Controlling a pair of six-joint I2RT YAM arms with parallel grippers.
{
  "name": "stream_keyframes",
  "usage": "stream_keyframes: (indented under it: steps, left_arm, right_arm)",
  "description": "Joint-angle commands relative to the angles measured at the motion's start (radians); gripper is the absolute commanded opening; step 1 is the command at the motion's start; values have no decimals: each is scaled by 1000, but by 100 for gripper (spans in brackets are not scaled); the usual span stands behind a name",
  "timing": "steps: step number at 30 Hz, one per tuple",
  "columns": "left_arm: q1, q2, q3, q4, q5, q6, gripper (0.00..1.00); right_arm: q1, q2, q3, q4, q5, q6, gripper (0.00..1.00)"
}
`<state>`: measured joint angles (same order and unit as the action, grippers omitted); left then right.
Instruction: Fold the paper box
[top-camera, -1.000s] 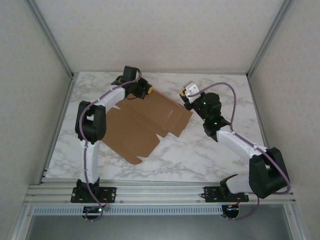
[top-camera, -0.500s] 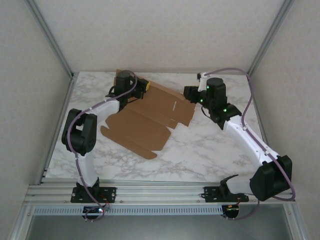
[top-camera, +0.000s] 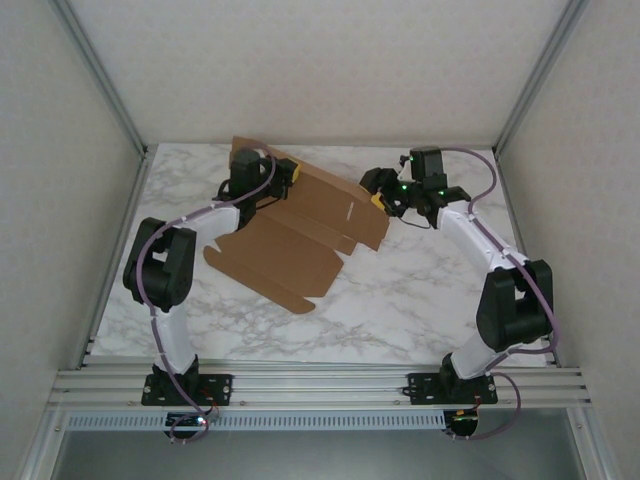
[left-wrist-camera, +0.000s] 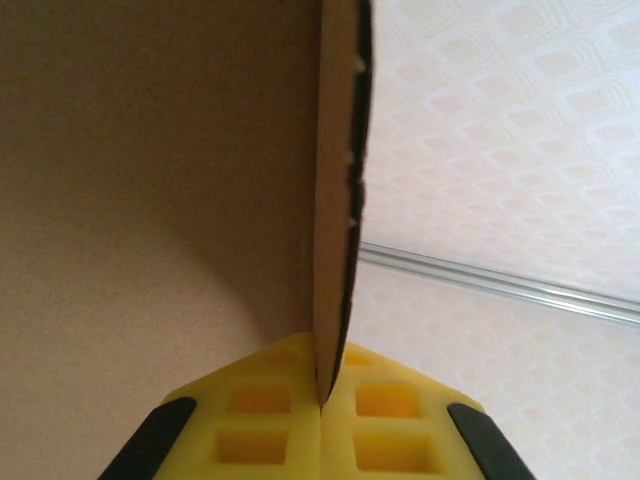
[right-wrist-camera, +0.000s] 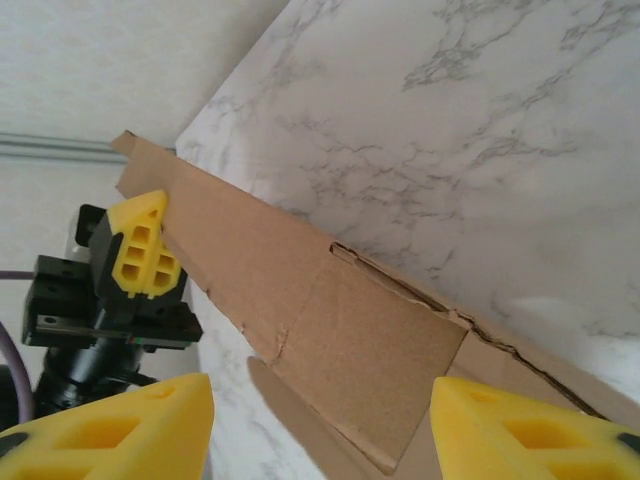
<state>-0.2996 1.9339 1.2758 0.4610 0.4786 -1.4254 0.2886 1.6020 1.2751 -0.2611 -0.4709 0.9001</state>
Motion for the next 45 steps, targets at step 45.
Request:
stream_keyframes:
  steps: [45]
  left_arm:
    - [-10,-56,13,13,-23,-56,0]
  right_arm:
    - [78,244,149,243,-46,420,53]
